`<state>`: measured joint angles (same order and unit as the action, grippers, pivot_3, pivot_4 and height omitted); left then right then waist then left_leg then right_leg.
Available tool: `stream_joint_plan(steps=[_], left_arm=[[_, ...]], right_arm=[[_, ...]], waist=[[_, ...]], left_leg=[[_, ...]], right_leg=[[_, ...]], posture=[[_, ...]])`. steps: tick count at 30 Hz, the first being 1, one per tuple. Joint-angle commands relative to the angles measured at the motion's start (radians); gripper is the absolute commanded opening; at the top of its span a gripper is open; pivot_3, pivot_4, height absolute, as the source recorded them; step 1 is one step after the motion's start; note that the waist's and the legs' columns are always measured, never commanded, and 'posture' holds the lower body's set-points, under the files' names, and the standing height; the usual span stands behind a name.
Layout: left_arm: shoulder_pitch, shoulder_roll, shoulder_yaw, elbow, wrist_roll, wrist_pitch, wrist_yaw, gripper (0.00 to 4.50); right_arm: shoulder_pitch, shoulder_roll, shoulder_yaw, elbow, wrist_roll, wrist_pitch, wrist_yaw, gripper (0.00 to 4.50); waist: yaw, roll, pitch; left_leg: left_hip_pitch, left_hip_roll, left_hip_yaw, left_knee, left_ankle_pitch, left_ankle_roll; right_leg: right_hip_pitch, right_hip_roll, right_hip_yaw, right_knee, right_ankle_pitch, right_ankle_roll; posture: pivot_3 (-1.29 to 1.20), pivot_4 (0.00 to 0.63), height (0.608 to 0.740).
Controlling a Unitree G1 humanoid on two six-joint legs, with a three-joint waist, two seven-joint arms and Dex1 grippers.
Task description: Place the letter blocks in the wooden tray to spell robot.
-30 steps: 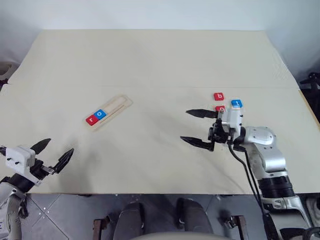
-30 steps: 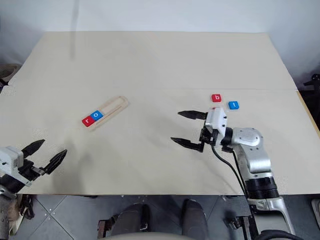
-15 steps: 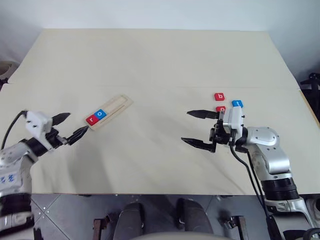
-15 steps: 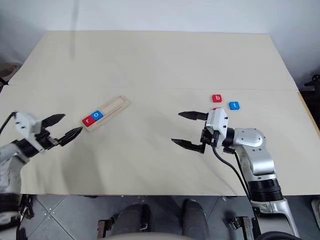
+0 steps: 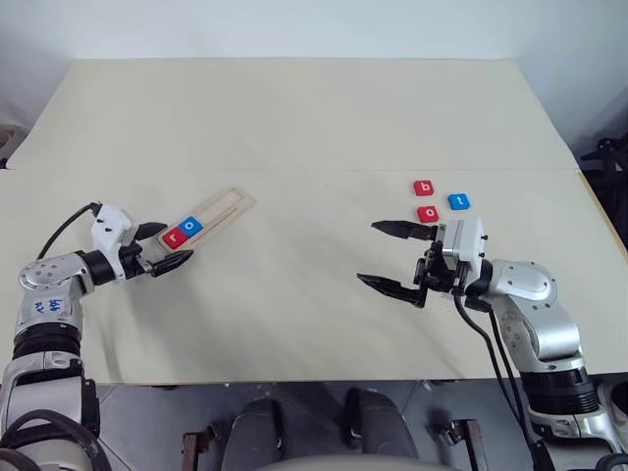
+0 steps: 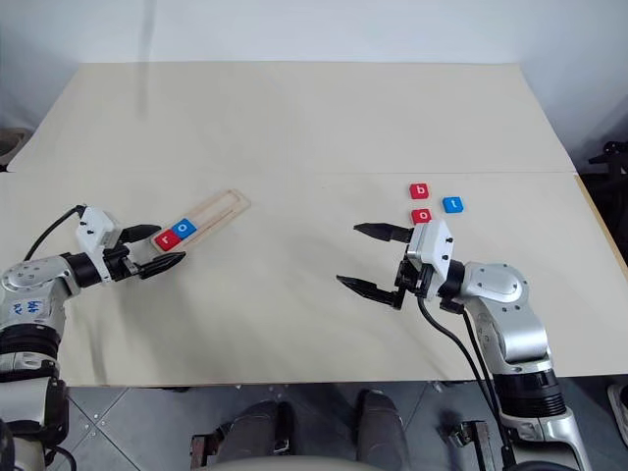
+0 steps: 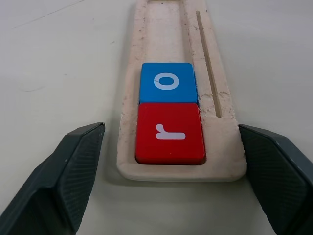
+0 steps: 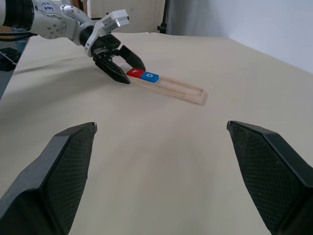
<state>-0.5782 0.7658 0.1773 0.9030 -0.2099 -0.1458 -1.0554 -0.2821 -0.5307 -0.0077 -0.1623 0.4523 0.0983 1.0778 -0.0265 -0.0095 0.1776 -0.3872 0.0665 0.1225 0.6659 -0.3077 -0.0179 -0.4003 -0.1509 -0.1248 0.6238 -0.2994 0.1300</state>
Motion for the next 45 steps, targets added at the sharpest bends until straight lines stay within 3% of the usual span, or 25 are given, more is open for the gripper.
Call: stream_joint_plan(steps=[1, 2, 6, 10, 16, 21, 31, 44, 45], left_arm=[[0.013, 0.006, -0.025, 0.045, 0.038, -0.012, -0.012, 3.64], [0.013, 0.006, -0.025, 0.049, 0.039, -0.015, -0.013, 3.40], [0.013, 0.002, -0.021, 0.034, 0.035, -0.046, -0.012, 3.39], [0.010, -0.033, -0.034, -0.125, -0.001, -0.039, -0.046, 3.39], [-0.004, -0.101, -0.194, -0.485, 0.030, 0.127, -0.083, 3.39], [-0.064, -0.186, -0.322, -0.573, 0.094, 0.223, -0.059, 3.39], [-0.157, -0.329, -0.426, -0.440, 0.139, 0.154, -0.083, 3.39], [-0.219, -0.366, -0.419, -0.265, 0.122, 0.028, -0.217, 3.39], [-0.224, -0.375, -0.414, -0.261, 0.112, 0.041, -0.220, 3.74]], right_arm=[[0.007, -0.012, -0.031, -0.054, 0.024, -0.001, -0.016, 4.50], [0.008, -0.013, -0.032, -0.055, 0.025, -0.001, -0.018, 4.50], [0.011, -0.022, -0.037, -0.055, 0.024, -0.001, -0.023, 4.50], [0.042, -0.056, -0.068, -0.063, 0.031, 0.005, -0.019, 4.50], [0.209, -0.165, -0.207, -0.099, 0.057, 0.016, 0.006, 4.50], [0.369, -0.215, -0.327, -0.131, 0.065, 0.005, 0.004, 4.50], [0.597, -0.188, -0.472, -0.204, 0.074, -0.002, -0.045, 4.50], [0.608, -0.182, -0.459, -0.227, 0.075, -0.001, -0.087, 4.50], [0.607, -0.179, -0.458, -0.229, 0.075, -0.002, -0.092, 4.50]], waist=[[0.000, 0.000, 0.000], [0.000, 0.000, 0.000], [0.000, 0.000, 0.000], [0.004, 0.000, 0.000], [0.042, -0.002, 0.001], [0.050, -0.002, 0.001], [0.050, -0.002, 0.001], [0.053, -0.002, 0.001], [0.053, -0.002, 0.001]], left_leg=[[0.000, 0.000, 0.000, 0.000, 0.000, 0.000], [0.000, 0.000, 0.000, 0.000, 0.000, 0.000], [0.000, 0.000, 0.000, 0.000, 0.000, 0.000], [0.000, 0.000, 0.000, 0.000, 0.000, 0.000], [-0.003, 0.000, 0.000, 0.003, -0.001, 0.001], [-0.002, 0.000, 0.001, 0.003, -0.001, 0.001], [-0.001, 0.000, 0.001, 0.005, -0.001, 0.001], [-0.002, 0.000, 0.000, 0.008, -0.002, 0.003], [-0.003, 0.000, 0.000, 0.008, -0.002, 0.003]], right_leg=[[0.000, 0.000, 0.000, 0.000, 0.000, 0.000], [0.000, 0.000, 0.000, 0.000, 0.000, 0.000], [0.000, 0.000, 0.001, 0.000, 0.000, 0.000], [0.000, 0.000, 0.001, 0.000, 0.000, 0.000], [0.000, 0.000, 0.000, -0.001, 0.000, 0.001], [0.000, 0.000, 0.001, -0.001, 0.001, 0.001], [0.000, 0.001, 0.003, -0.002, 0.001, 0.001], [0.000, 0.001, 0.003, -0.002, 0.001, 0.001], [0.000, 0.001, 0.003, -0.002, 0.001, 0.001]], posture=[[0.00, 0.150, 0.740], [0.00, 0.150, 0.740], [0.00, 0.150, 0.740], [0.00, 0.150, 0.740], [0.00, 0.150, 0.740], [0.00, 0.150, 0.740], [0.00, 0.150, 0.740], [0.00, 0.150, 0.740], [0.00, 0.150, 0.740]])
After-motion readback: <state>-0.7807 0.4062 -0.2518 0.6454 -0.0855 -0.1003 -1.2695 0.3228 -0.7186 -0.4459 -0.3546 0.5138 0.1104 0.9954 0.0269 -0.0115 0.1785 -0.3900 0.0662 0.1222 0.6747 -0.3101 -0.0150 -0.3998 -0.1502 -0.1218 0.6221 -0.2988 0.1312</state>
